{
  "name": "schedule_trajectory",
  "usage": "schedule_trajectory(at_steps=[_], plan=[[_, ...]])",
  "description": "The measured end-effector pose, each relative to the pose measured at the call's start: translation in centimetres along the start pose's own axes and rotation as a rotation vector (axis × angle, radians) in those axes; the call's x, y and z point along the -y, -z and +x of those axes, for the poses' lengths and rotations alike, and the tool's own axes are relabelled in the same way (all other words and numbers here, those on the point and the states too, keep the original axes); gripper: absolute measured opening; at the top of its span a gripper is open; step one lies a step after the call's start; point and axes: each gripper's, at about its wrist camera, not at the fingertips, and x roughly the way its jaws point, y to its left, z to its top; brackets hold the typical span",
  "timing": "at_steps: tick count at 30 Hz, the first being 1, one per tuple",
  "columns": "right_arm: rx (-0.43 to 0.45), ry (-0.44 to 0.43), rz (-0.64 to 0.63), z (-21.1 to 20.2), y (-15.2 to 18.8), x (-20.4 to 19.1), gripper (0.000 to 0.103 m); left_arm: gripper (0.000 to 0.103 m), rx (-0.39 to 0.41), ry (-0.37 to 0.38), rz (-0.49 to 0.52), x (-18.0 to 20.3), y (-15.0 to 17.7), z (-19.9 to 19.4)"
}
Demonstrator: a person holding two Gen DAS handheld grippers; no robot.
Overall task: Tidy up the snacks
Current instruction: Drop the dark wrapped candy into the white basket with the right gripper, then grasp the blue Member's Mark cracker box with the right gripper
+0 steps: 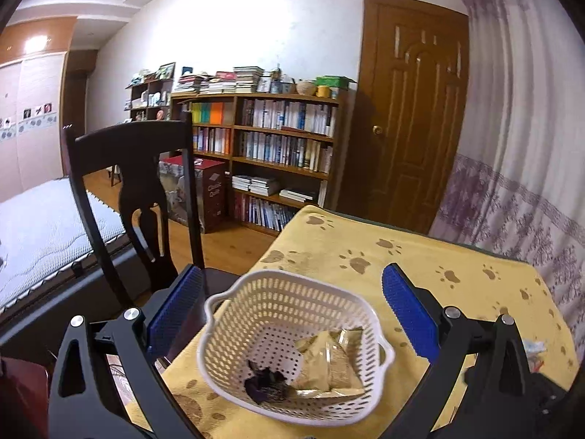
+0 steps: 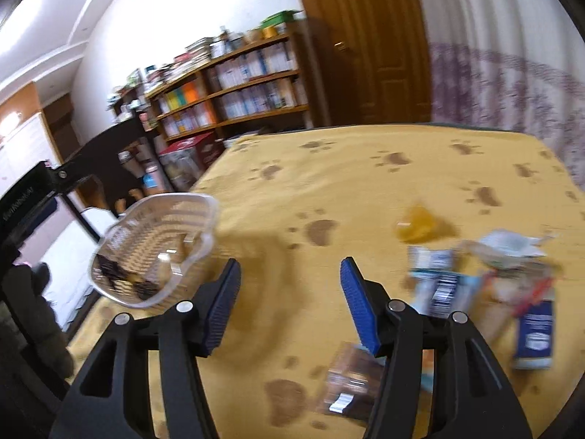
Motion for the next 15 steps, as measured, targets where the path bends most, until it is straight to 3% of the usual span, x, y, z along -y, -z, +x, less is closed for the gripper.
schedule_trajectory(at_steps=[6, 11, 15], plan=[[0.016, 0.097, 0.080, -2.4, 1.0, 5.0, 0.062, 0.100, 0.011, 0.020, 0.066, 2.8, 0.8, -0.7], [0.055, 0.234, 0.102, -4.9, 2.1, 9.0, 0.068, 0.100, 0.005, 0.042, 0.122, 5.0, 1.5, -1.1], [0.025, 0.326, 0.165, -5.5, 3.6, 13.3, 0.068, 0.100, -0.029, 0.071, 0.133, 6.2, 2.1, -0.7]])
